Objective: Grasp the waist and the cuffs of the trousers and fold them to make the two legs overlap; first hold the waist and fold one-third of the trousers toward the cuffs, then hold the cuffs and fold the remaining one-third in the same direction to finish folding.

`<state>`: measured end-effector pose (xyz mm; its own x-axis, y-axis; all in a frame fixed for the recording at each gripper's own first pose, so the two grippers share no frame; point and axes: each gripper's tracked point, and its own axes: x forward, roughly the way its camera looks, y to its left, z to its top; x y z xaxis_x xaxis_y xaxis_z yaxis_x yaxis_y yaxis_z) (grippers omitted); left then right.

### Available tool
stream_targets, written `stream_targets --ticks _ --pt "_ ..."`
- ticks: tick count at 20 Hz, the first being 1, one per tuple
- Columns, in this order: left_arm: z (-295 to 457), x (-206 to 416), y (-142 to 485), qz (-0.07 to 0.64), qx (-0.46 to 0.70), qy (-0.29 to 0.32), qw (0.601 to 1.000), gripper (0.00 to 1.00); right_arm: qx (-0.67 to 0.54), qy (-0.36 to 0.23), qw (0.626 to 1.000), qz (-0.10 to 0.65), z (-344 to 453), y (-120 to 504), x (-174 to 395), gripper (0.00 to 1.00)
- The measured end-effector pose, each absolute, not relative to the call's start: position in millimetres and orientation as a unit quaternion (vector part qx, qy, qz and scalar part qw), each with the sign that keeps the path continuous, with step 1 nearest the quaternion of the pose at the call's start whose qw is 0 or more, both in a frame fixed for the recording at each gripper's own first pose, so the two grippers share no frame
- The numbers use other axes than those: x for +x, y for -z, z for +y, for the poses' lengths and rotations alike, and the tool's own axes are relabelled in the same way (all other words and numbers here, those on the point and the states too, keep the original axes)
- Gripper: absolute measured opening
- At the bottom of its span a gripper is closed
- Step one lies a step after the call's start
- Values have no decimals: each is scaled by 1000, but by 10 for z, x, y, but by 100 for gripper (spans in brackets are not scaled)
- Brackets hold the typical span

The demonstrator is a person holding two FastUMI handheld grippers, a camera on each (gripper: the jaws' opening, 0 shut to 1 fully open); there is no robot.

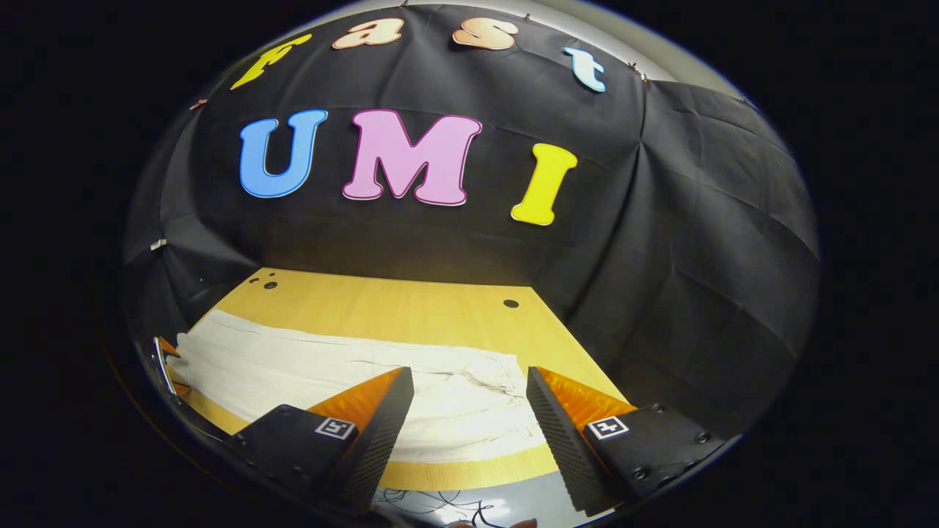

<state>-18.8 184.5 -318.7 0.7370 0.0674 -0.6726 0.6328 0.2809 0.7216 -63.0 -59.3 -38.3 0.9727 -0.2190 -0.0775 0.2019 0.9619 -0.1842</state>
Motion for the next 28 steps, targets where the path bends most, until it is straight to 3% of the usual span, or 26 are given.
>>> stream_targets --ticks 7,10,11,12,13,16,22,28 --pt "1963 331 3131 310 617 167 704 93 -212 133 964 91 -1037 654 -753 98" --pt "1970 483 3244 334 608 175 699 34 -309 119 937 114 -1244 768 -756 96" --pt "1941 514 3268 337 605 179 698 36 -342 109 926 121 -1315 787 -713 95" --pt "1947 540 3274 340 602 182 699 19 -375 98 913 130 -1370 853 -688 95" --pt "1941 568 3276 342 600 185 699 15 -409 85 898 135 -1423 962 -630 95" --pt "1947 590 3279 352 590 188 702 9 -499 25 852 157 -1432 1336 -444 95" --pt "1951 621 3283 348 588 168 711 8 -639 -97 740 185 -1586 2323 -176 95" --pt "1957 628 3289 341 595 162 709 6 -684 -112 695 192 -1746 2639 157 93"
